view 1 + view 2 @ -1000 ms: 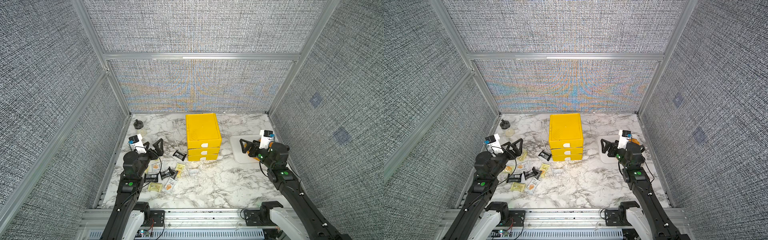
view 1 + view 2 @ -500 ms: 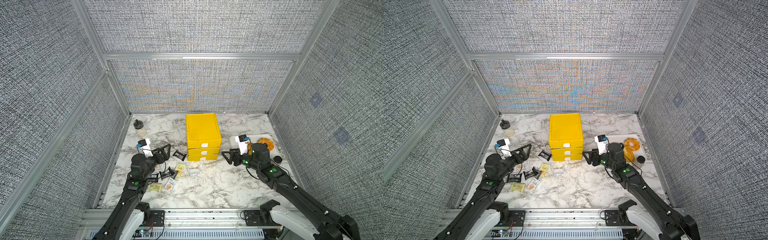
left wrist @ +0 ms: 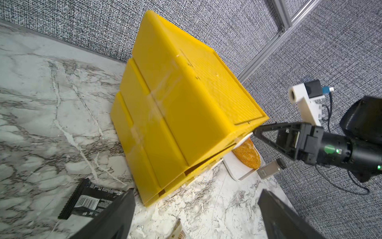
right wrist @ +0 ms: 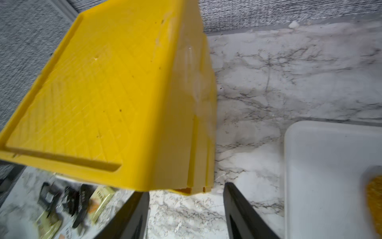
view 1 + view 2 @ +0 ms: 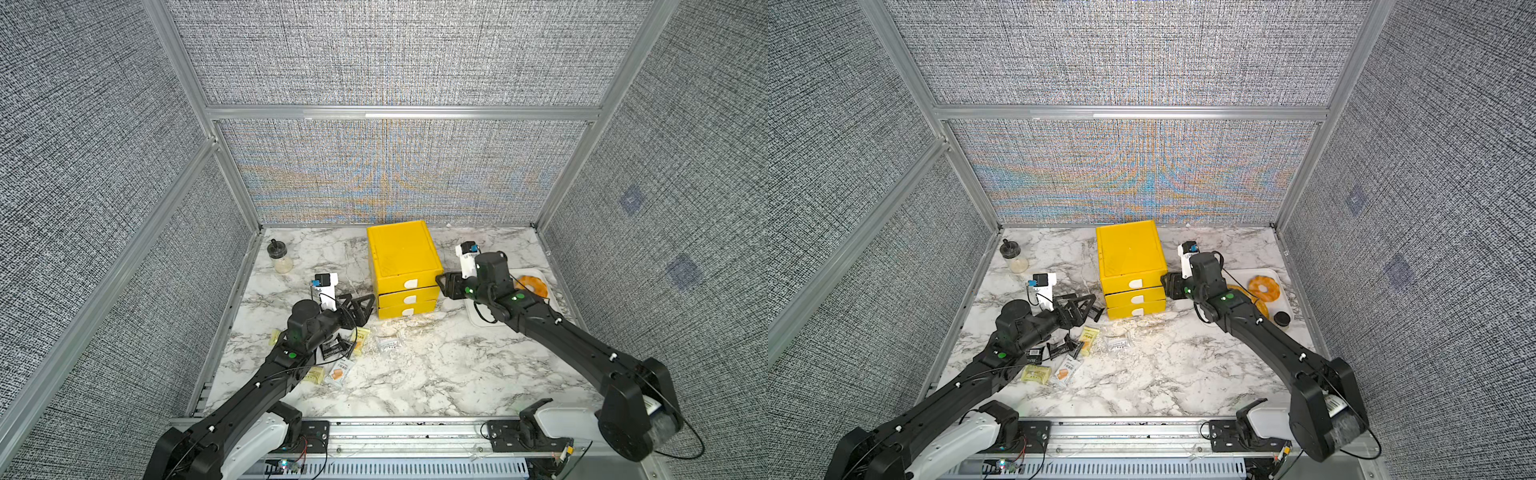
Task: Place the cookies into the drawer by color
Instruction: Adjust the storage box at the center of the board, then open the drawer in the storage box.
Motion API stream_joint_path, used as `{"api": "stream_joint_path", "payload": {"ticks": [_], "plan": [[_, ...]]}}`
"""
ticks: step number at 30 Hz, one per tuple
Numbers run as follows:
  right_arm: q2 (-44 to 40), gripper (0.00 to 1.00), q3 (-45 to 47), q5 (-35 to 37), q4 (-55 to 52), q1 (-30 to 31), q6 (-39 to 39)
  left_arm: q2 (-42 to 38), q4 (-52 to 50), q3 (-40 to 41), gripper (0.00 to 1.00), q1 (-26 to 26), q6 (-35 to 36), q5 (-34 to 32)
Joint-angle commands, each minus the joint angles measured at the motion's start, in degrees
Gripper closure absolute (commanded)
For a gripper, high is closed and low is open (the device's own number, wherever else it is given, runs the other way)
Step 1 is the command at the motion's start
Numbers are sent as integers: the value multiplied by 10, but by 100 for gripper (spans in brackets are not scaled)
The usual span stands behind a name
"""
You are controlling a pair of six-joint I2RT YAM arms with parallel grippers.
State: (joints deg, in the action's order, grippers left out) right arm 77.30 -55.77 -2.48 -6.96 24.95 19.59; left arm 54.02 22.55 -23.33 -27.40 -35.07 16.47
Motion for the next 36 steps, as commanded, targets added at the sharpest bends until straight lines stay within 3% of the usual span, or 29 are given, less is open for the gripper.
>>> {"api": "stream_joint_path", "payload": {"ticks": [1, 5, 8, 15, 19, 24, 32, 36], "plan": [[17, 38, -31, 108, -36, -10, 16, 6, 10, -8, 1, -11, 25, -11], [36, 38, -56, 121, -44, -46, 16, 13, 7, -13, 1, -19, 32, -18], [39, 37, -69, 70, -50, -64, 0, 28, 7, -20, 1, -23, 32, -14], [-73, 25, 9, 39, -39, 18, -8, 35, -51, -58, 1, -27, 19, -46], [-111, 20, 45, 28, -12, 62, 18, 52, -72, -89, 1, -27, -40, -72], [-99, 17, 42, 56, 16, 116, 46, 127, -100, -157, 1, -28, -80, -80], [-32, 16, 13, 107, 46, 157, 95, 259, -160, -293, 3, -28, -48, -25], [0, 18, -9, 119, 49, 157, 112, 292, -177, -307, 5, -28, -20, -3]]}}
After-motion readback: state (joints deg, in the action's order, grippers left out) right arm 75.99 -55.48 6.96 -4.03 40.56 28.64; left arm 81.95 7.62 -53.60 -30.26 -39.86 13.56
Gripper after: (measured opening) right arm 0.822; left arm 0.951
